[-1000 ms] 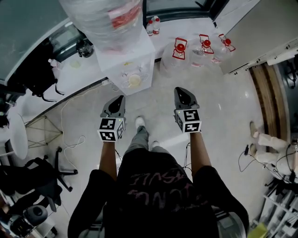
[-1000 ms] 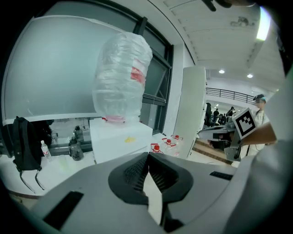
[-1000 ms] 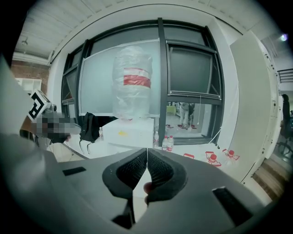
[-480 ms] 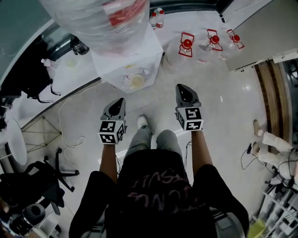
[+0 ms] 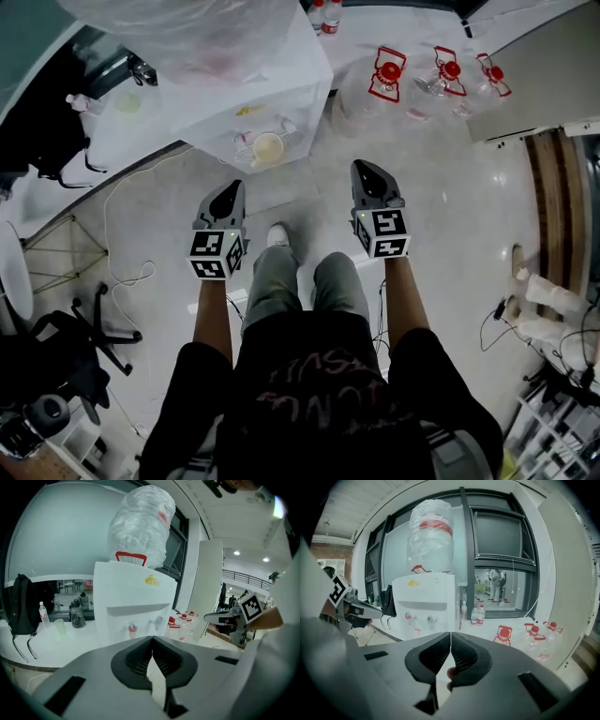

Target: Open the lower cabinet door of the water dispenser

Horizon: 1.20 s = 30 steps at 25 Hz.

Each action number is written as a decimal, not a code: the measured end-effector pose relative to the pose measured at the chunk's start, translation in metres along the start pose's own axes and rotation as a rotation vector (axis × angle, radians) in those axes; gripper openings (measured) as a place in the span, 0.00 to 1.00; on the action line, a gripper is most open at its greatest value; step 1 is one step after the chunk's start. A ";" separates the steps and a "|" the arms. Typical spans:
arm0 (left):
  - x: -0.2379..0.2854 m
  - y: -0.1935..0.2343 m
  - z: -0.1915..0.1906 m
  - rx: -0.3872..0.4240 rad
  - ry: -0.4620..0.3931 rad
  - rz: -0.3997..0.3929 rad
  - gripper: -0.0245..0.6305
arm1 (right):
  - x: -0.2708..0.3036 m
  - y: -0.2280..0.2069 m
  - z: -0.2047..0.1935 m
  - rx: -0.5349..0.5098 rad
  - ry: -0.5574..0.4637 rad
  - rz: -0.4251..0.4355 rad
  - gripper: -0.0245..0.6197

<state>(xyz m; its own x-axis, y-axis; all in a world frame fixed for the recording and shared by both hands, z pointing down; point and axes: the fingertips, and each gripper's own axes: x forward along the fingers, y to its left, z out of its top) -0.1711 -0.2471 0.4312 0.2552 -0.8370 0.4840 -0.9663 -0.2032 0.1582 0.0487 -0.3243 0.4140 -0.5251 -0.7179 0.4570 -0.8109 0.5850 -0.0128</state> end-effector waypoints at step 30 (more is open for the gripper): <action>0.141 0.056 -0.228 -0.036 -0.032 0.127 0.06 | 0.152 -0.016 -0.228 -0.039 -0.031 0.112 0.06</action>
<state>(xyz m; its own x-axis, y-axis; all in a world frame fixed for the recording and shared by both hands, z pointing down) -0.1812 -0.2606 0.7041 0.1295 -0.8706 0.4747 -0.9887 -0.0769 0.1286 0.0403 -0.3566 0.6866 -0.6199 -0.6582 0.4272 -0.7364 0.6760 -0.0272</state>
